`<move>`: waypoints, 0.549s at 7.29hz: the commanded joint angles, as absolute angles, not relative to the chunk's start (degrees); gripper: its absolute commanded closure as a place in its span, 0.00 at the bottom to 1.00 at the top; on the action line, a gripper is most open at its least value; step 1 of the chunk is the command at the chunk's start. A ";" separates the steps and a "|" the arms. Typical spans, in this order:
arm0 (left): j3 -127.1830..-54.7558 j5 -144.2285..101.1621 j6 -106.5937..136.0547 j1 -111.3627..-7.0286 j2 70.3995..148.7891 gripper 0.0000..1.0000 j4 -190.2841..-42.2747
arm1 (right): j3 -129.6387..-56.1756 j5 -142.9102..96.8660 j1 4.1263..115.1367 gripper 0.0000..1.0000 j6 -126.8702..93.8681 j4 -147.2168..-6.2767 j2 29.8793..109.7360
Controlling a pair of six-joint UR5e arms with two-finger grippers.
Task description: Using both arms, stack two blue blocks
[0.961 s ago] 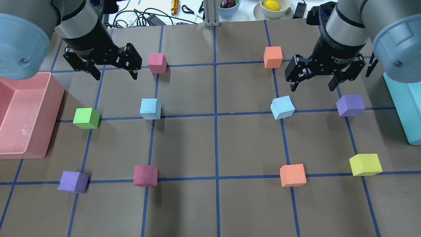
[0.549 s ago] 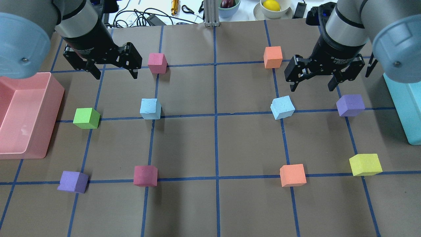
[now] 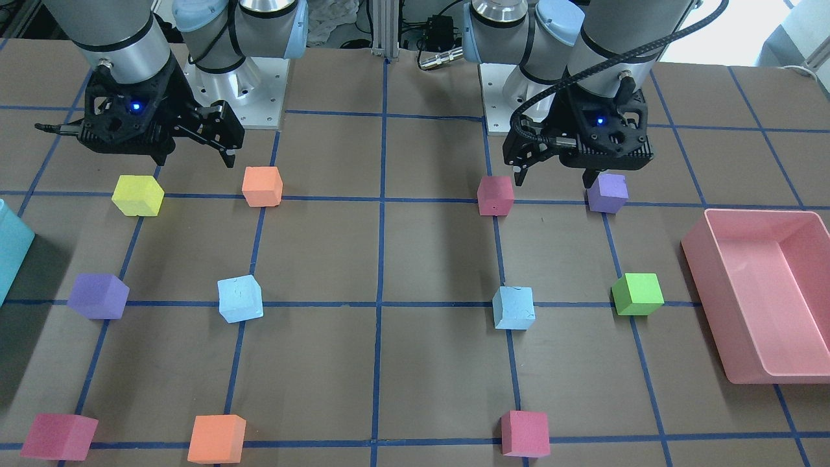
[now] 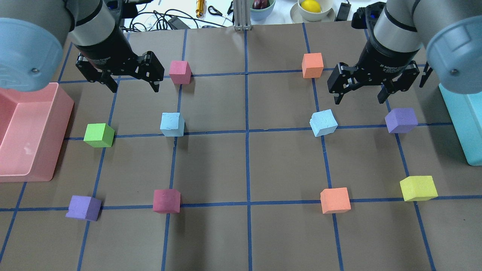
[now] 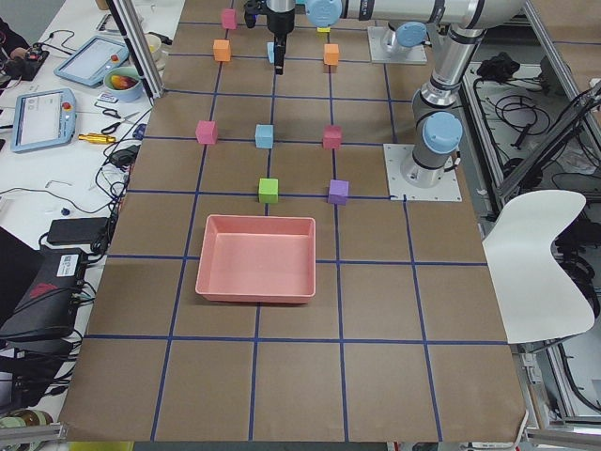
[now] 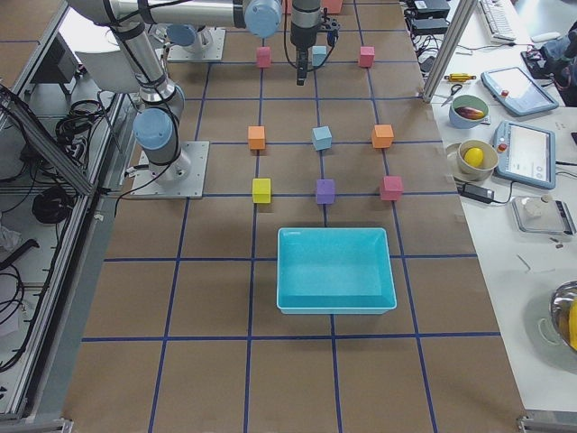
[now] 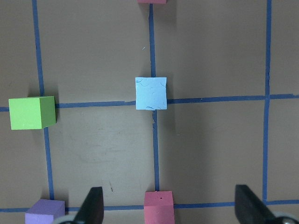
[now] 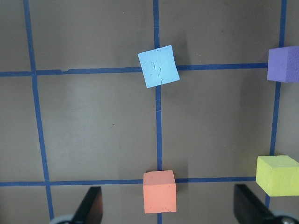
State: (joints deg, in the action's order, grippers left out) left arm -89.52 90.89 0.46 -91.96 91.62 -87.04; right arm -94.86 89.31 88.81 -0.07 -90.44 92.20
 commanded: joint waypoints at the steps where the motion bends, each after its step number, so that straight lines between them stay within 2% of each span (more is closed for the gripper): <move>1: -90.61 91.05 0.88 -91.93 93.16 0.00 -86.57 | -95.71 89.30 88.51 0.00 -0.26 -90.70 91.67; 4: -95.09 90.79 1.32 -91.93 95.88 0.00 -75.60 | -96.15 90.53 88.42 0.00 0.86 -104.45 78.70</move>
